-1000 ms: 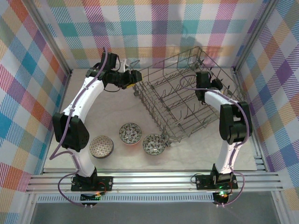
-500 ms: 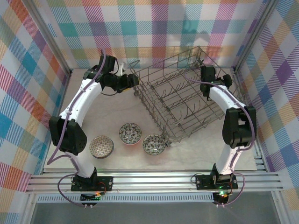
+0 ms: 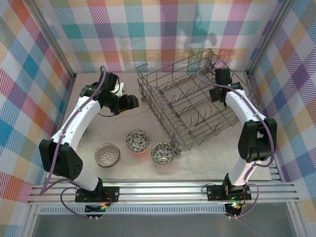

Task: Load the bowls into the dish rack

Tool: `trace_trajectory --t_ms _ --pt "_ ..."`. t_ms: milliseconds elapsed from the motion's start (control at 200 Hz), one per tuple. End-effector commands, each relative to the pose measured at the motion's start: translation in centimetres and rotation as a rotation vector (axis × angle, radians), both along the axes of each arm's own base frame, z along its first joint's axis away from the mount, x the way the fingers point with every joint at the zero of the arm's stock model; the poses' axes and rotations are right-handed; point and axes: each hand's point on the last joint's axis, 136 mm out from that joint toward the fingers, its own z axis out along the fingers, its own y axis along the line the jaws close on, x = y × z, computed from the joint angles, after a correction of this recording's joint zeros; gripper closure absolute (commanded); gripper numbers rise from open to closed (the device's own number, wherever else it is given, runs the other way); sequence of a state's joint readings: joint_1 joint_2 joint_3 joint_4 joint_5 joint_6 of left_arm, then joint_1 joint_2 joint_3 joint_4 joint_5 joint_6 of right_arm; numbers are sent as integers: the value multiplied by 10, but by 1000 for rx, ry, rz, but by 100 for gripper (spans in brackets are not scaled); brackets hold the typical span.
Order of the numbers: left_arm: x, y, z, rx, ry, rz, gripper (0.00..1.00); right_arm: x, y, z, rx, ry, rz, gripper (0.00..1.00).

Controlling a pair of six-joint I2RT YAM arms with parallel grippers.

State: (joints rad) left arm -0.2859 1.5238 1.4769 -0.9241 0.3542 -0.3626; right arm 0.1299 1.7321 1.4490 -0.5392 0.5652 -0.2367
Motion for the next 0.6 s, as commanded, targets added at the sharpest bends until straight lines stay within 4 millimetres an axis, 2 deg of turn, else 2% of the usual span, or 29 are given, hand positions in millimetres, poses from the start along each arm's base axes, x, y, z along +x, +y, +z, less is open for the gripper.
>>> trace_trajectory --t_ms 0,165,305,365,595 --pt "-31 -4 -12 40 79 44 32 -2 12 28 99 -49 26 1" --pt "-57 -19 -38 62 162 139 31 -6 21 36 153 -59 57 1" --pt "-77 -38 -60 68 236 172 31 -12 33 51 238 -88 72 1" --pt "-84 -46 -66 59 257 166 32 -15 36 55 260 -91 84 1" --pt "-112 -54 -78 20 328 207 31 -29 39 59 293 -53 71 1"
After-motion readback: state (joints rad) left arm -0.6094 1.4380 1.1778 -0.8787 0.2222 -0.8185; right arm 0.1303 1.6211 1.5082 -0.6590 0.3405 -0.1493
